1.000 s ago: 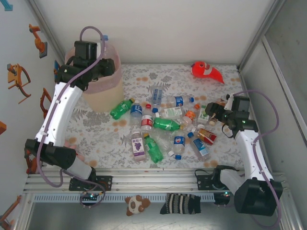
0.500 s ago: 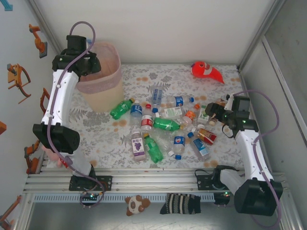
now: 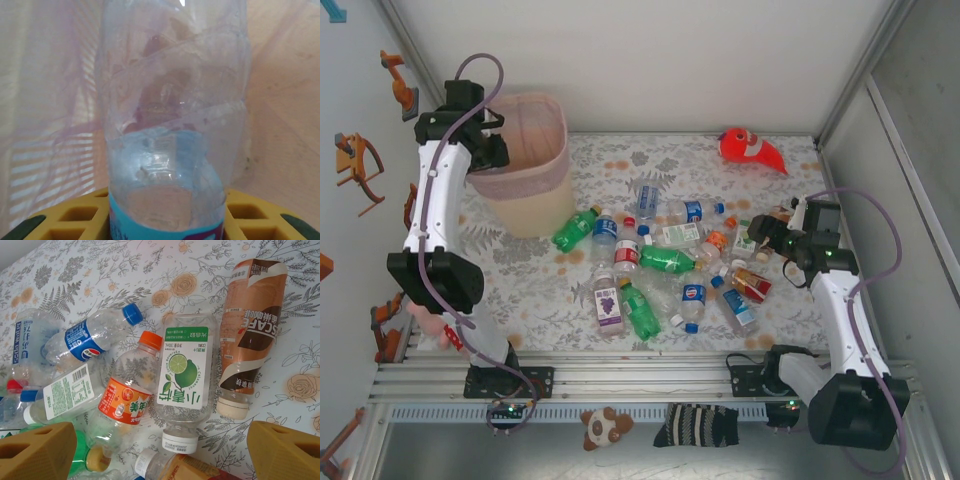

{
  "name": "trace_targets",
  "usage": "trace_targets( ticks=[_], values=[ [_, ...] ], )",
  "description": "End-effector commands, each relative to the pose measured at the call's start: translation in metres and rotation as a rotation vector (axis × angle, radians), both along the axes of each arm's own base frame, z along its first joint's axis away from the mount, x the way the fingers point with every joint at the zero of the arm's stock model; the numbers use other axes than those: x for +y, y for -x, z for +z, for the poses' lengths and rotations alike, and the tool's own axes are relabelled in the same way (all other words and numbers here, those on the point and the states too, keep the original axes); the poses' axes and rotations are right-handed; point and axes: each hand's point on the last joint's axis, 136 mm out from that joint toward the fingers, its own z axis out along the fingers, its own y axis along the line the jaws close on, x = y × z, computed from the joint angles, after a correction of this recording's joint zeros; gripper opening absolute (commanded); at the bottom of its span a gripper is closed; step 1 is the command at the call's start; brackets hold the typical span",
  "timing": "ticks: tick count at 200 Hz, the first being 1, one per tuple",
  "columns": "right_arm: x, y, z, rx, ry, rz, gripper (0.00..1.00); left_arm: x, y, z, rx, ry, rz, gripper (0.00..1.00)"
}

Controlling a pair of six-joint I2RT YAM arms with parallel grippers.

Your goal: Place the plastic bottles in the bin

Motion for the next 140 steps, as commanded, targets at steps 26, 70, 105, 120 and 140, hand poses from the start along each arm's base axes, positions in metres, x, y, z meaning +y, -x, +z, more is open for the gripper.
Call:
trace_targets(
  ticks=[26,70,105,120,140],
  values=[
    [0.0,-0.007,0.01,-0.03,-0.015,-0.005,0.87,0.017,0.003,0.001,0.064,-0.096,-0.005,0.39],
    [0.0,-0.007,0.003,-0.016,-0.013,-0.008,0.87,-0.004,-0.016,-0.026,0.117,-0.004,-0.074,0.39],
    [-0.001,-0.007,-0.001,-0.009,-0.011,-0.011,0.87,-0.004,-0.029,-0.057,0.184,-0.011,-0.071,0.39],
    [-0.001,-0.007,-0.003,-0.006,-0.008,-0.011,0.87,-0.004,-0.033,-0.071,0.213,-0.013,-0.073,0.39],
    [-0.002,-0.008,-0.006,0.0,-0.006,-0.014,0.87,-0.006,-0.038,-0.092,0.255,-0.008,-0.078,0.4]
  ],
)
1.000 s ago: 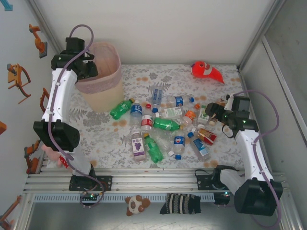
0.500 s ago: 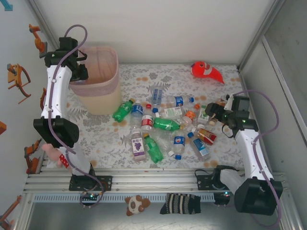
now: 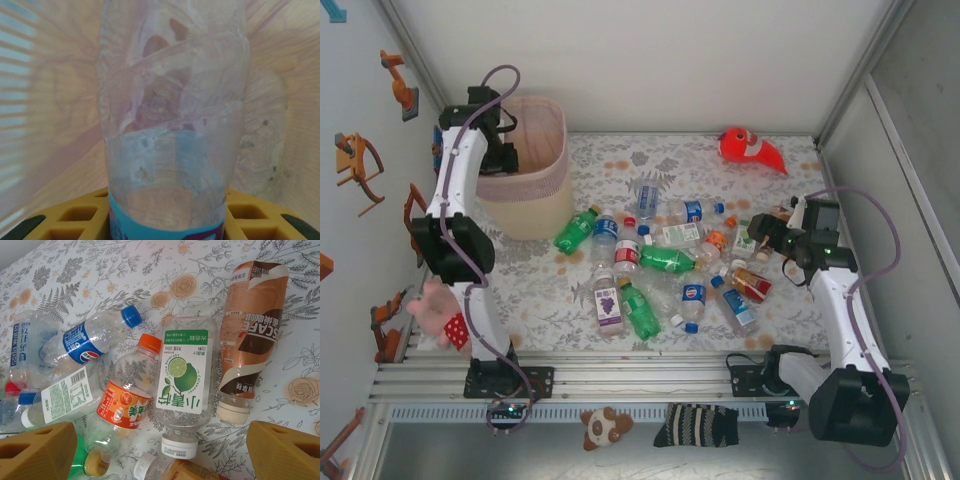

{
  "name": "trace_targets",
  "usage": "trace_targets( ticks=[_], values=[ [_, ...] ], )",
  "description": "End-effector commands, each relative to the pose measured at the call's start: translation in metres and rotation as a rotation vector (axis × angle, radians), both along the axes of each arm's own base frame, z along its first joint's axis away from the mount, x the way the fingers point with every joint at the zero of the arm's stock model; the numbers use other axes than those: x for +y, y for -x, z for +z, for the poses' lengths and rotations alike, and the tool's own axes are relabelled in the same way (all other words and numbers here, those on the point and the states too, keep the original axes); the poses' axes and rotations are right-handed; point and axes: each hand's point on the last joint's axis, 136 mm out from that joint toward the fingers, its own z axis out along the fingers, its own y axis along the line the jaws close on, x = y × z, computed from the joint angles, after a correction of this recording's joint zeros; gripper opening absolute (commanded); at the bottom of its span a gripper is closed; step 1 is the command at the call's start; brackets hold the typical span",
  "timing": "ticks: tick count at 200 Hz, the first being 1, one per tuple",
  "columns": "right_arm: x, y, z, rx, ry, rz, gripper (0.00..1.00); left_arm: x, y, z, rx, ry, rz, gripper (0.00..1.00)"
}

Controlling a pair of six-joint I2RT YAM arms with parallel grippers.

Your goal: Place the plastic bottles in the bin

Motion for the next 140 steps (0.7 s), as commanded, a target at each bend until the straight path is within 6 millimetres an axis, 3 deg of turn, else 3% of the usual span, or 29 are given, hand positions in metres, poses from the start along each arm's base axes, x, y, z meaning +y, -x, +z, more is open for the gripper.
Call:
trace_targets(
  ticks=[1,41,70,111,140],
  values=[
    [-0.001,-0.003,-0.004,0.0,-0.006,-0.013,0.87,-0.002,-0.003,-0.011,0.03,0.005,-0.022,0.4],
    [-0.001,-0.003,-0.01,0.011,-0.011,-0.014,0.87,-0.003,-0.012,-0.044,0.082,0.005,-0.023,0.45],
    [-0.001,-0.003,-0.01,0.012,-0.011,-0.016,0.87,-0.007,-0.017,-0.055,0.086,0.02,-0.024,0.51],
    [-0.002,-0.003,-0.008,0.008,-0.008,-0.017,0.87,-0.015,-0.018,-0.05,0.06,0.036,-0.038,0.59],
    [-0.002,-0.002,-0.002,0.0,-0.005,-0.017,0.87,-0.022,-0.019,-0.029,0.008,0.067,-0.05,0.59]
  ],
)
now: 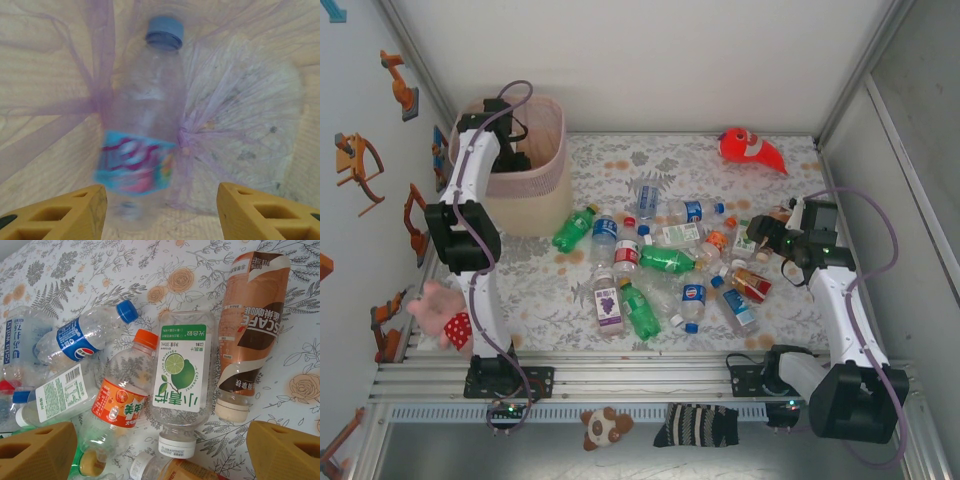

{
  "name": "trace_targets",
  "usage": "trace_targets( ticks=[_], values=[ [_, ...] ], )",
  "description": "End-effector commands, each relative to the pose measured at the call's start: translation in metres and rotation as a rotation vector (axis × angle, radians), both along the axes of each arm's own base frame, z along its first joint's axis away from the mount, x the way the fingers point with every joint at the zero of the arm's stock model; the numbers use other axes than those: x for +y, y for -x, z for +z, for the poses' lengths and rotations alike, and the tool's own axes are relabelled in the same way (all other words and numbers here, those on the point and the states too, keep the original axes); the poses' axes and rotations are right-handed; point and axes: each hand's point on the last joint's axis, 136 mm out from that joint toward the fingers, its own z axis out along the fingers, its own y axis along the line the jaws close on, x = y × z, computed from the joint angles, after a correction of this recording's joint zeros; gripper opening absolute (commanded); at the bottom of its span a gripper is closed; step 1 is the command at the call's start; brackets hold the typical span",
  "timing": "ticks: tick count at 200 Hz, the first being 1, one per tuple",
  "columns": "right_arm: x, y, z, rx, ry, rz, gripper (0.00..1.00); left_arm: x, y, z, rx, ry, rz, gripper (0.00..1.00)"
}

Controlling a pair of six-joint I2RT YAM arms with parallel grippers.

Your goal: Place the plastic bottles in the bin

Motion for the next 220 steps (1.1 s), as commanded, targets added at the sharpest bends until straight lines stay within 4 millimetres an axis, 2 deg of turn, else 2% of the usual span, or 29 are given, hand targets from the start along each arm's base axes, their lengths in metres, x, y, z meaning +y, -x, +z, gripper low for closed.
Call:
trace_targets(
  ticks=[1,60,90,128,178,200,220],
  values=[
    [-0.002,-0.002,0.007,-0.022,-0.003,-0.015,0.87,-0.011,0.002,0.024,-0.056,0.036,-0.027,0.59],
    [-0.001,-0.001,0.016,-0.039,-0.006,-0.016,0.87,-0.028,0.013,0.093,-0.21,0.103,-0.068,0.58],
    [0.0,-0.001,0.022,-0.05,-0.009,-0.008,0.87,-0.04,0.026,0.137,-0.304,0.11,-0.138,0.57],
    [0.0,0.001,0.029,-0.061,0.001,-0.006,0.87,-0.06,0.049,0.18,-0.397,0.104,-0.219,0.57],
    [0.0,0.004,0.037,-0.066,0.014,0.006,0.87,-0.092,0.09,0.21,-0.441,0.05,-0.358,0.57],
    [0.0,0.004,0.039,-0.07,0.013,0.007,0.87,-0.103,0.107,0.211,-0.444,-0.07,-0.423,0.57],
    [0.0,0.005,0.04,-0.07,0.015,0.006,0.86,-0.115,0.122,0.203,-0.413,-0.172,-0.481,0.58]
  ],
)
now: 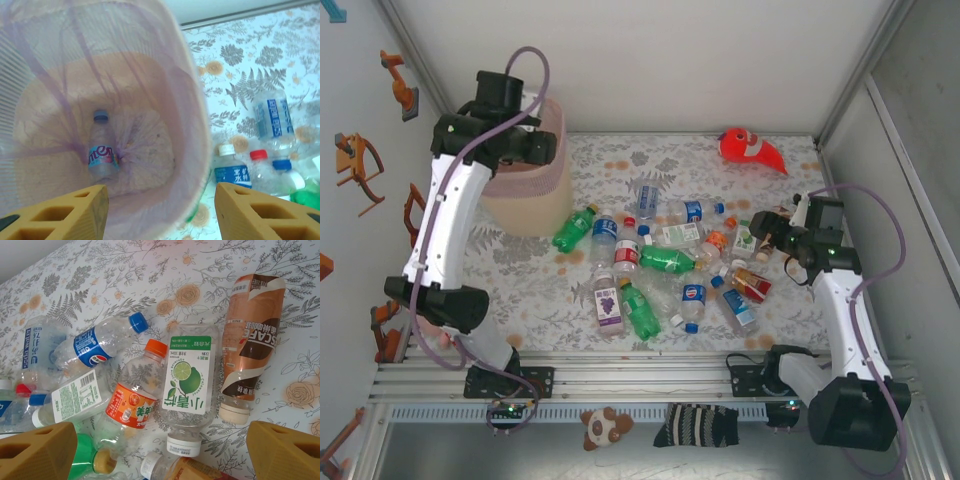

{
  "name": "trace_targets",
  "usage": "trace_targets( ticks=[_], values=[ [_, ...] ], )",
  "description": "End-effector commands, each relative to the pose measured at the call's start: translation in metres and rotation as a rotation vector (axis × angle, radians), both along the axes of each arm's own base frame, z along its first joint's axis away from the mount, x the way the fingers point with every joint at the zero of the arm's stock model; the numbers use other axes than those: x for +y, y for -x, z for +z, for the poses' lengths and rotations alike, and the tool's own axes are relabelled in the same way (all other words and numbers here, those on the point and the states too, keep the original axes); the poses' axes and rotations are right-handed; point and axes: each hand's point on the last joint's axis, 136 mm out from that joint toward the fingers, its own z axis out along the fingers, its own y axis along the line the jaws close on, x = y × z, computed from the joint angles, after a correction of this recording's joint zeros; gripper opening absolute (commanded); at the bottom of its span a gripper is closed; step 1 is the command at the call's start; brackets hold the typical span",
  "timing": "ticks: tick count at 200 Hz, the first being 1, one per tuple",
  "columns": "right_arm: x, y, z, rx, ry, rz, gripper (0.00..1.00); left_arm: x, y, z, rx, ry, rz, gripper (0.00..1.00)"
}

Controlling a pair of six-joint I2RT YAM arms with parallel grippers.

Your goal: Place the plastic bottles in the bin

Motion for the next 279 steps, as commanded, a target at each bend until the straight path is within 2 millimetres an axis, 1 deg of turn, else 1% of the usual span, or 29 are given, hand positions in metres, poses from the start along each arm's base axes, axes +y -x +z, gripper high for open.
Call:
trace_targets(
  ticks=[1,28,43,58,84,114,148,176,196,216,249,279],
  values=[
    [0.0,0.002,0.014,-0.029,0.011,0.005,0.86,0.002,0.02,-0.011,0.016,-0.189,-0.023,0.58],
    [-0.001,0.003,0.014,-0.024,0.014,0.007,0.86,-0.012,0.036,-0.028,0.061,-0.226,-0.05,0.57],
    [-0.001,0.003,0.015,-0.025,0.017,0.008,0.87,-0.022,0.045,-0.043,0.08,-0.28,-0.076,0.57],
    [-0.001,0.004,0.015,-0.024,0.02,0.004,0.87,-0.026,0.053,-0.06,0.098,-0.349,-0.091,0.57],
    [-0.001,0.004,0.016,-0.027,0.02,0.005,0.86,-0.03,0.065,-0.097,0.144,-0.448,-0.105,0.57],
    [-0.001,0.003,0.015,-0.025,0.02,0.006,0.86,-0.031,0.072,-0.142,0.193,-0.5,-0.113,0.56],
    [0.0,0.003,0.012,-0.02,0.013,0.008,0.86,-0.026,0.069,-0.188,0.25,-0.586,-0.114,0.55],
    [0.0,0.003,0.013,-0.021,0.013,0.008,0.86,-0.029,0.063,-0.221,0.278,-0.596,-0.13,0.61],
    [-0.001,0.004,0.013,-0.021,0.017,0.006,0.87,-0.03,0.058,-0.236,0.302,-0.578,-0.14,0.65],
    [-0.002,0.004,0.012,-0.018,0.02,0.003,0.87,-0.032,0.052,-0.249,0.322,-0.55,-0.151,0.67],
    [-0.002,0.005,0.009,-0.01,0.019,0.001,0.87,-0.028,0.043,-0.271,0.362,-0.549,-0.163,0.7],
    [-0.002,0.006,0.007,-0.005,0.023,0.0,0.87,-0.027,0.037,-0.286,0.393,-0.542,-0.175,0.72]
  ],
)
